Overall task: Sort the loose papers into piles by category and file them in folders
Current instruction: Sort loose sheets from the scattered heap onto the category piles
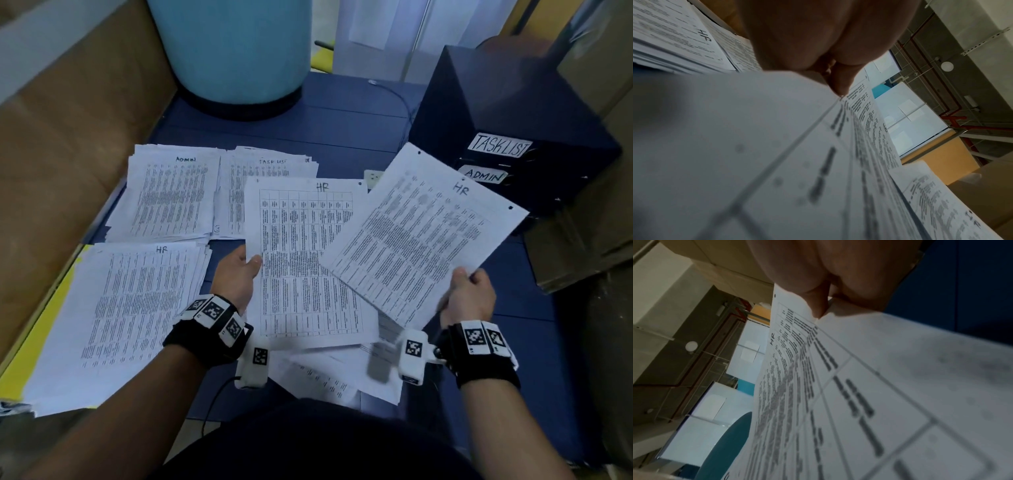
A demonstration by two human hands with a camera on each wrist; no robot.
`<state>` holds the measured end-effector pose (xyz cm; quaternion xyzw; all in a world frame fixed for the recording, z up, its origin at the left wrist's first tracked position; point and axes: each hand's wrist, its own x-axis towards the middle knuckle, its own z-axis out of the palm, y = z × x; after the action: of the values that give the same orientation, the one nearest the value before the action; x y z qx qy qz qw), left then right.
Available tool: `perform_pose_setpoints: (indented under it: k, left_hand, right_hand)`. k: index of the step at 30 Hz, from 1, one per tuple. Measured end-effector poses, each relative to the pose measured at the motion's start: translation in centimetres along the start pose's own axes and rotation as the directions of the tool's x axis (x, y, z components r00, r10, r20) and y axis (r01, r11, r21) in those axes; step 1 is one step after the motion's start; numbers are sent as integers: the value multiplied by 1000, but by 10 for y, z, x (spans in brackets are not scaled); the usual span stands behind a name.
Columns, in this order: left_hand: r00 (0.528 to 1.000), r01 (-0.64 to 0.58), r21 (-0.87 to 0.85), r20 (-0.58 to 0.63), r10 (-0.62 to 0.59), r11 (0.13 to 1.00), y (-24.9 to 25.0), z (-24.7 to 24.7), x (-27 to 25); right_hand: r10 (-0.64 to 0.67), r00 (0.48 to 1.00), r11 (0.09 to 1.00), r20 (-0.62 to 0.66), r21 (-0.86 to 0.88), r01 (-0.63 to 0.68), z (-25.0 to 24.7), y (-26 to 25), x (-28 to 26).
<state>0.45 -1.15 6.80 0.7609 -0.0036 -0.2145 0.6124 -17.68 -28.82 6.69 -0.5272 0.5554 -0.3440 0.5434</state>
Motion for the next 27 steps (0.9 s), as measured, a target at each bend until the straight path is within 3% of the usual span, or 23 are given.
perform_pose_setpoints:
  k: [3, 9, 14, 16, 18, 20, 25, 27]
  left_hand:
    - [999, -7, 24, 40, 6, 1000, 3, 1, -6]
    - [986, -21, 14, 163, 19, 1000, -5, -9, -7]
    - [993, 84, 38, 85, -87, 996, -12, -32, -15]
    - [995, 39, 103, 85, -48, 994, -15, -44, -18]
    - [999, -2, 190, 33, -4, 982, -17, -61, -20]
    - [999, -7, 255, -48, 19, 967, -25, -85, -17]
    - [988, 27, 253, -155, 13, 967, -40, -152, -15]
    - [973, 88, 276, -231, -23, 957, -47, -181, -15]
  right_hand:
    - [-24, 986, 1000, 167, -9, 26, 9, 4, -11]
    - [35, 858, 969, 512, -228, 97, 41, 11, -48]
    - [-7, 818, 951, 575, -250, 183, 63, 9, -76]
    - [-43, 822, 950, 568, -232, 209, 77, 7, -92]
    - [0, 815, 974, 580, -183, 130, 97, 11, -110]
    - [76, 771, 985, 633, -169, 41, 116, 21, -127]
    - [243, 549, 874, 800, -426, 234, 162, 62, -169]
    - [265, 534, 862, 803, -446, 242, 184, 73, -193]
